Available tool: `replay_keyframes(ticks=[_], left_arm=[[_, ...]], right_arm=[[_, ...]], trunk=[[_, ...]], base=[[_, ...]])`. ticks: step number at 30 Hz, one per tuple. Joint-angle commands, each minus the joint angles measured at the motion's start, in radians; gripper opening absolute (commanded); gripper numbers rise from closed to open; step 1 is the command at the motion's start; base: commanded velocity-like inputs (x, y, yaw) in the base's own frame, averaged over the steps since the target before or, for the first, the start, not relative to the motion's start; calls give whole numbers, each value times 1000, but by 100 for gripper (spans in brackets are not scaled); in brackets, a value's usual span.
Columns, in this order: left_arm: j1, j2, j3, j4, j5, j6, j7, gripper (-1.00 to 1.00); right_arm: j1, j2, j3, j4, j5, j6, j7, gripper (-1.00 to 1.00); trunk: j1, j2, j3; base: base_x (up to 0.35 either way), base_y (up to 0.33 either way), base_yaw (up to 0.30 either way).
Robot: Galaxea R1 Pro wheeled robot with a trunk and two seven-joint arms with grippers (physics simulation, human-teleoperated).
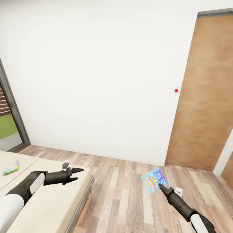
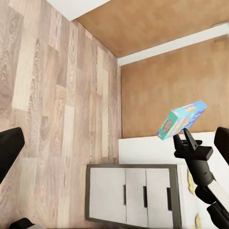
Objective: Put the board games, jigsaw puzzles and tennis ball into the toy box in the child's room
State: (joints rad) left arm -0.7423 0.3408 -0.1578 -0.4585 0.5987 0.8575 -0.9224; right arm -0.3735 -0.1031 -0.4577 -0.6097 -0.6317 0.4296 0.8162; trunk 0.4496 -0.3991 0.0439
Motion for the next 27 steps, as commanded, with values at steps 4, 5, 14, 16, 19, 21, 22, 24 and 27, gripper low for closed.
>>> replay_keyframes(ticks=[4,5,14,16,19,21,22,24,27], left_arm=[[0,1,-5,0,6,5,-1,100],[0,1,-5,0,6,5,-1,100],[0,2,-5,0,6,5,-1,100],[0,2,-6,0,6,5,-1,100],[0,2,-5,0,6,5,-1,100],[0,2,-6,0,6,5,-1,100],[0,2,-6,0,6,5,-2,100],[0,2,-6,0,6,5,-2,100],[0,3,-6,0,6,5,-2,100]], right_arm=[[-1,0,-2,1,-8,9,1,-100],[-1,0,-2,1,-8,9,1,-100],[-1,1,-2,1,-8,8,1,-100],[-1,0,-2,1,-8,8,1,-100],[-1,0,-2,1,-8,8,1,-100],[-1,0,-2,1,-8,8,1,-100],[-1,0,-2,1,-8,8,1,-100],[-1,0,-2,1,-8,8,1,-100],[-1,0,-2,1,-8,8,1,-100]], trunk=[[0,-1,0],[0,-1,0],[0,-1,0],[0,-1,0],[0,-1,0],[0,-1,0],[0,-1,0],[0,-1,0],[0,-1,0]], base=[[0,0,-277],[0,0,-277],[0,0,-277],[0,0,-277],[0,0,-277],[0,0,-277],[0,0,-277],[0,0,-277],[0,0,-277]])
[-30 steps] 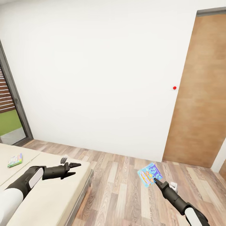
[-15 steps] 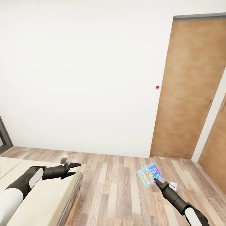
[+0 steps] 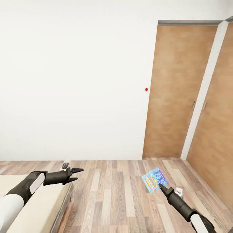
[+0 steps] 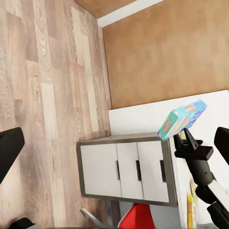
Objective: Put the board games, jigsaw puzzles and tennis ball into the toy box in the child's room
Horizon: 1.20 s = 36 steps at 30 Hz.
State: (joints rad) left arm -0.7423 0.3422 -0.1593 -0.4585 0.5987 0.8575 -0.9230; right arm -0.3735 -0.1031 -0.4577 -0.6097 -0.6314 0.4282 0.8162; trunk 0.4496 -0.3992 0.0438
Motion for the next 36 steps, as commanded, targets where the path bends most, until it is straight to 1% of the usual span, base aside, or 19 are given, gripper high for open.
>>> replay_keyframes(ticks=[1,36], left_arm=[[0,1,-5,0,6,5,-1,100],[0,2,-5,0,6,5,-2,100]], right_arm=[[-1,0,-2,1,-8,9,1,-100],[-1,0,-2,1,-5,8,-4,-100]], trunk=[[0,-1,0],[0,-1,0]], base=[[0,0,-277],[0,0,-278]])
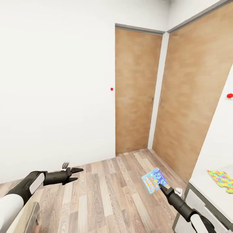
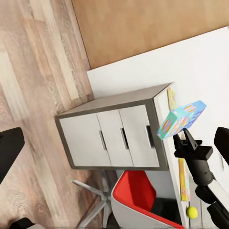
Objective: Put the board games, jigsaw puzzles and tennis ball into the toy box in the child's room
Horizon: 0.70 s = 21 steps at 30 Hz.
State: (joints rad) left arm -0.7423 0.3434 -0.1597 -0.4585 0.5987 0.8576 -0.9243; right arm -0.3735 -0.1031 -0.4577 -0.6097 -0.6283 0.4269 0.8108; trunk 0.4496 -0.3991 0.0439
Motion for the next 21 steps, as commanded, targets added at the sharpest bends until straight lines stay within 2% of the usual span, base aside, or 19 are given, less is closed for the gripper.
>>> replay_keyframes(ticks=[1,21], left_arm=[[0,1,-5,0,6,5,-1,100],[0,2,-5,0,4,4,-1,100]], right_arm=[[-1,0,-3,1,-8,9,1,-100],[-1,2,-1,1,-7,7,-1,-100]], trunk=[[0,-1,0],[0,-1,0]], base=[[0,0,-278],[0,0,-278]])
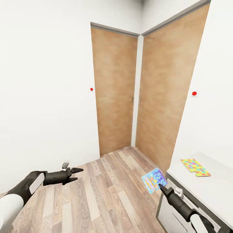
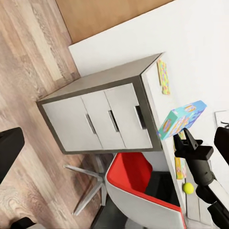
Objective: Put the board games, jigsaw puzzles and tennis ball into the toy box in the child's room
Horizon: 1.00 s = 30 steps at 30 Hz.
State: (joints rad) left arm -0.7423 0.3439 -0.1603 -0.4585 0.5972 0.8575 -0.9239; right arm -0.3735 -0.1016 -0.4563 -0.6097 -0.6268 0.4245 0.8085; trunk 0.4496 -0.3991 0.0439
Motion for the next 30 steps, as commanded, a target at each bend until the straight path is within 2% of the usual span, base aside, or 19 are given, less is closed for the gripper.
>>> replay_keyframes(ticks=[1,30], left_arm=[[0,1,-5,0,6,5,-1,100],[0,3,-5,0,6,5,-1,100]], right_arm=[[-1,0,-2,1,-9,9,1,-100],[-1,0,-2,1,-9,9,3,-100]], trunk=[[0,-1,0],[0,-1,0]], base=[[0,0,-278],[0,0,-278]])
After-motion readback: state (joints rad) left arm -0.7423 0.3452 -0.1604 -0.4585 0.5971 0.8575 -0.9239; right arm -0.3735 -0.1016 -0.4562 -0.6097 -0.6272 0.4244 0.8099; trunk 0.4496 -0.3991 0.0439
